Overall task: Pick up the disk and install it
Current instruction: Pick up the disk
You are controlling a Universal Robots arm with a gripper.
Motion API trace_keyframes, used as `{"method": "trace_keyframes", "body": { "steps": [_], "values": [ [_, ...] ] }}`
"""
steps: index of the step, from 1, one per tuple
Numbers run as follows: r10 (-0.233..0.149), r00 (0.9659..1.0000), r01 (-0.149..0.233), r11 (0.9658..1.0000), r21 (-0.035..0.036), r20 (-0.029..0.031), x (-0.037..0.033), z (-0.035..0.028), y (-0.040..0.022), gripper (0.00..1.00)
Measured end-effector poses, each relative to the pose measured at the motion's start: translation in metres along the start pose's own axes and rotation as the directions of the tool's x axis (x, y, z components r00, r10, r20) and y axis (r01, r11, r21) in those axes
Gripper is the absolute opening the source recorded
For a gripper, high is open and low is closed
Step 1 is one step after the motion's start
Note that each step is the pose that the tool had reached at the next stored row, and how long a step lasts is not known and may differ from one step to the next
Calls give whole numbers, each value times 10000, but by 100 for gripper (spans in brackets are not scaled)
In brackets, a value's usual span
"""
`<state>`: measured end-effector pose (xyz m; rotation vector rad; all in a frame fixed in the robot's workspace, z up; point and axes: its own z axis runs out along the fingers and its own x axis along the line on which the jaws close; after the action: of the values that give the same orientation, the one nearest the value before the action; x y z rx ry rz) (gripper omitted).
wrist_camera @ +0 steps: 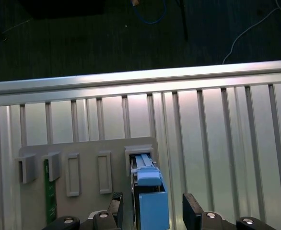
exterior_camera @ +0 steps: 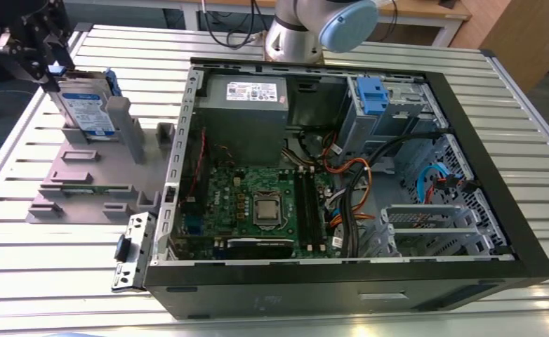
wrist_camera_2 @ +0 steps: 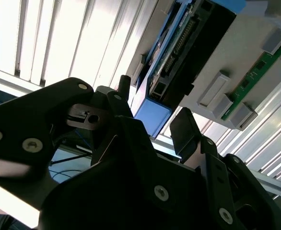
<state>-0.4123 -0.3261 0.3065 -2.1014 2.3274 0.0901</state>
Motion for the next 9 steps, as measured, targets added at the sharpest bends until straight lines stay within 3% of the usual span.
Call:
{"method": "trace_keyframes", "body": {
  "steps": [9],
  "values": [
    [0, 10000, 0, 10000, 0, 0, 1, 26, 4, 60]
  ]
}}
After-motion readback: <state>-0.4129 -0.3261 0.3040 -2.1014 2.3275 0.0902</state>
